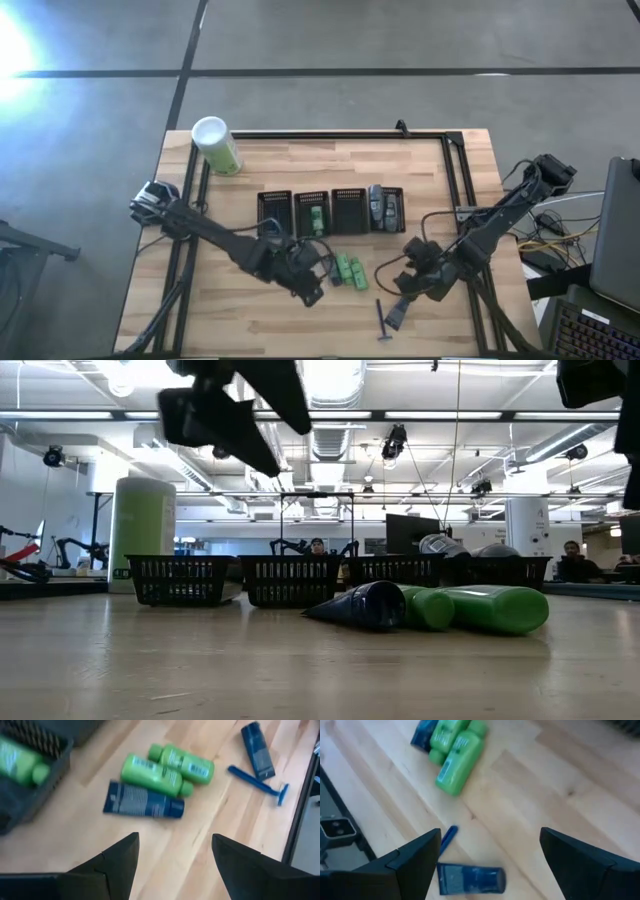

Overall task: Pick & Place Travel size toiletries
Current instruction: Put the green shampoo into the black basket

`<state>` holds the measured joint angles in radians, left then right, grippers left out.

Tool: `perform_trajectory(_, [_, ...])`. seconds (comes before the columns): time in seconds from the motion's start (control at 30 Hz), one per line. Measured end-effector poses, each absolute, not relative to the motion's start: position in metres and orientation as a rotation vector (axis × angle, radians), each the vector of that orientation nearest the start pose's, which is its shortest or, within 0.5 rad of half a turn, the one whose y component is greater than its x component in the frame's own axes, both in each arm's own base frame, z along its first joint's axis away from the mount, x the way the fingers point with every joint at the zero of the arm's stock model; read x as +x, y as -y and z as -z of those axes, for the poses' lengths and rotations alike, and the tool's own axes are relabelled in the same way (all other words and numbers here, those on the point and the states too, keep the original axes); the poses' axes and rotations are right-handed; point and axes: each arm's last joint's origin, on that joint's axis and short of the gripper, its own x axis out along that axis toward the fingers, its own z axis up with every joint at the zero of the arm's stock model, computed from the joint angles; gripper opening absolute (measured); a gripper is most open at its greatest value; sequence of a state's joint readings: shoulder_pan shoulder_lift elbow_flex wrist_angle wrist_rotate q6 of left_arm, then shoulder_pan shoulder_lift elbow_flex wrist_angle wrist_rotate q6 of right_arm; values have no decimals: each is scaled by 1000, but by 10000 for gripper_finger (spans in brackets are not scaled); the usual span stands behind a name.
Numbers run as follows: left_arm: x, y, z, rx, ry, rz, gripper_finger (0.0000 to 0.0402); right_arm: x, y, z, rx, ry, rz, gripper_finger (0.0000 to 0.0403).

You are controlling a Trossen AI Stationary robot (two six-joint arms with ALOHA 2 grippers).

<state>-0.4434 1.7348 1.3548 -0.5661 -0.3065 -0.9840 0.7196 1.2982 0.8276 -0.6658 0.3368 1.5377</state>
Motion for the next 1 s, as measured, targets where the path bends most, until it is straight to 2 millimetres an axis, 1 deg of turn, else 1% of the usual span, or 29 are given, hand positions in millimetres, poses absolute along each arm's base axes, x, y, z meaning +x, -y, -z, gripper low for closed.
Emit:
perform_trajectory(0.13, [331,159,-251,-556,-860,-288,252,193,-156,-201,838,-991,441,345])
perform_trajectory(0.3, [331,160,-250,-473,-873,-245,252,209,-164,-193,868,-985,486,349])
perform_trajectory(0.47, [330,155,-249,-326,-909,-202,252,233,-161,-189,889,-982,548,336])
perform_trajectory(0.57, [327,152,-248,-239,-948,-183,252,249,-156,-183,911,-1008,584,330])
perform_trajectory(0.67, [322,148,-250,-171,-952,-147,252,265,-154,-180,934,-1020,613,327])
perform_trajectory(0.77, [312,140,-252,-119,-951,-115,251,280,-154,-180,953,-1013,631,331])
perform_trajectory(0.83, [302,133,-253,-95,-947,-103,249,290,-154,-180,966,-1012,638,337])
perform_trajectory(0.93, [284,119,-253,-104,-916,-101,243,304,-152,-176,971,-1018,664,345])
perform_trajectory(1.0, [272,110,-253,-134,-876,-95,240,310,-150,-172,951,-1045,706,350])
